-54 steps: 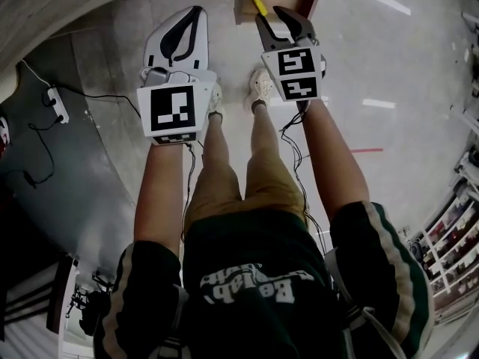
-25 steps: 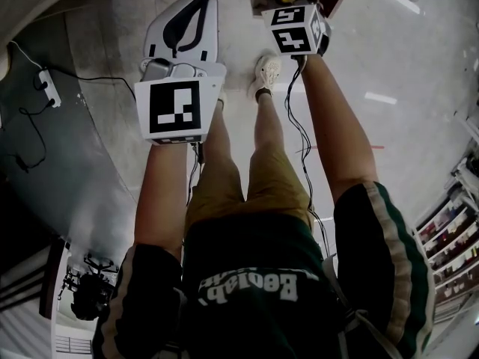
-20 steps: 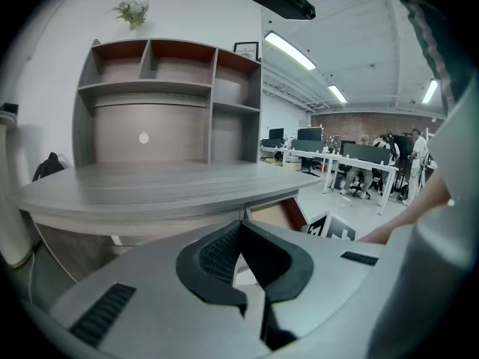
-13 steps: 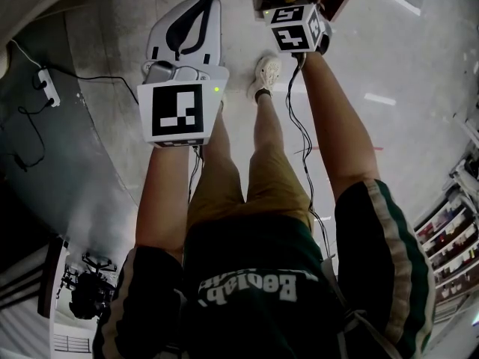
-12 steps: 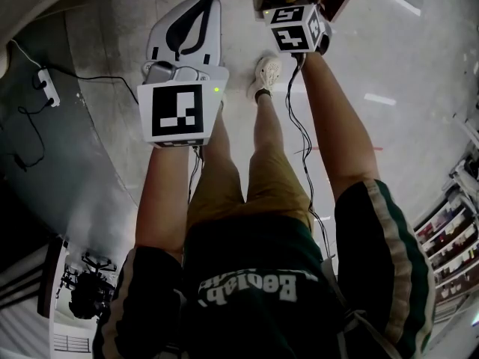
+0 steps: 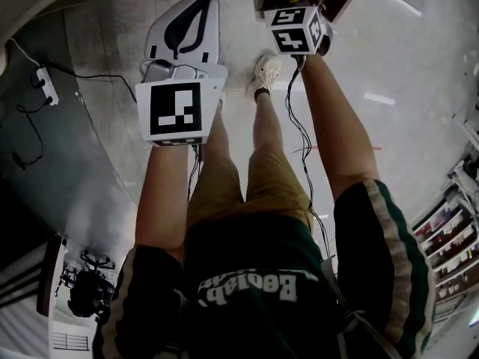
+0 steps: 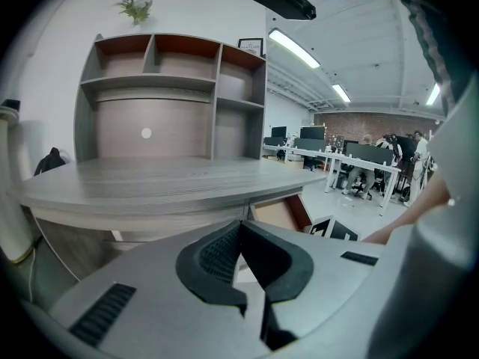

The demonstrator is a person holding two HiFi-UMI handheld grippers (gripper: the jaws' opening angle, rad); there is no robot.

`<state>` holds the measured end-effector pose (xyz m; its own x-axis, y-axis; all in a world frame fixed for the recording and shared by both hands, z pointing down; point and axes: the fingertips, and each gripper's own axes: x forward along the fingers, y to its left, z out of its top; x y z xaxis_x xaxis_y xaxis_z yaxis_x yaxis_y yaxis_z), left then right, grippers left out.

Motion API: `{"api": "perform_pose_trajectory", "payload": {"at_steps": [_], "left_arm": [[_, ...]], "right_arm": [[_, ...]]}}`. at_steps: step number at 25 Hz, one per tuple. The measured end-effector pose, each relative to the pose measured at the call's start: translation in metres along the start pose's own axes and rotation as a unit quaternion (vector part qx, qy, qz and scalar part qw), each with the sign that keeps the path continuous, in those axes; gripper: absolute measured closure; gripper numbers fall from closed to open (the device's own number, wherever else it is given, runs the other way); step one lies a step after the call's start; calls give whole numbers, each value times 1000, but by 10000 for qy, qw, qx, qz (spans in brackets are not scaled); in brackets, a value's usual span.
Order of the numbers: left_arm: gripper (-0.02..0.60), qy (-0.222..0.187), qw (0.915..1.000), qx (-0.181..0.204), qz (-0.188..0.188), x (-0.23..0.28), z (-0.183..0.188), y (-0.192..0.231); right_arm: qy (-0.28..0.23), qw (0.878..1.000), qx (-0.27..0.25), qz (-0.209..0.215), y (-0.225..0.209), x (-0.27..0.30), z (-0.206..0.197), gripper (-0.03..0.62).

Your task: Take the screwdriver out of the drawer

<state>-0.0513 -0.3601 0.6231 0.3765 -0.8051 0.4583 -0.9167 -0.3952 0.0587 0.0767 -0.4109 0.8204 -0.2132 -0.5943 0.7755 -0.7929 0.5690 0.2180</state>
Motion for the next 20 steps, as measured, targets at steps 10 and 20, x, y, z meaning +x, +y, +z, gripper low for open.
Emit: {"api": "perform_pose_trajectory", "payload": {"at_steps": [10, 20], "left_arm": [[565, -6, 10000, 47, -16, 4, 4, -2], [565, -99, 9998, 190, -26, -4, 27, -11]], "right_arm": [[-78, 9999, 144, -7, -5, -7, 4, 514], [-330, 9990, 299, 12, -14, -47, 21, 514]]}}
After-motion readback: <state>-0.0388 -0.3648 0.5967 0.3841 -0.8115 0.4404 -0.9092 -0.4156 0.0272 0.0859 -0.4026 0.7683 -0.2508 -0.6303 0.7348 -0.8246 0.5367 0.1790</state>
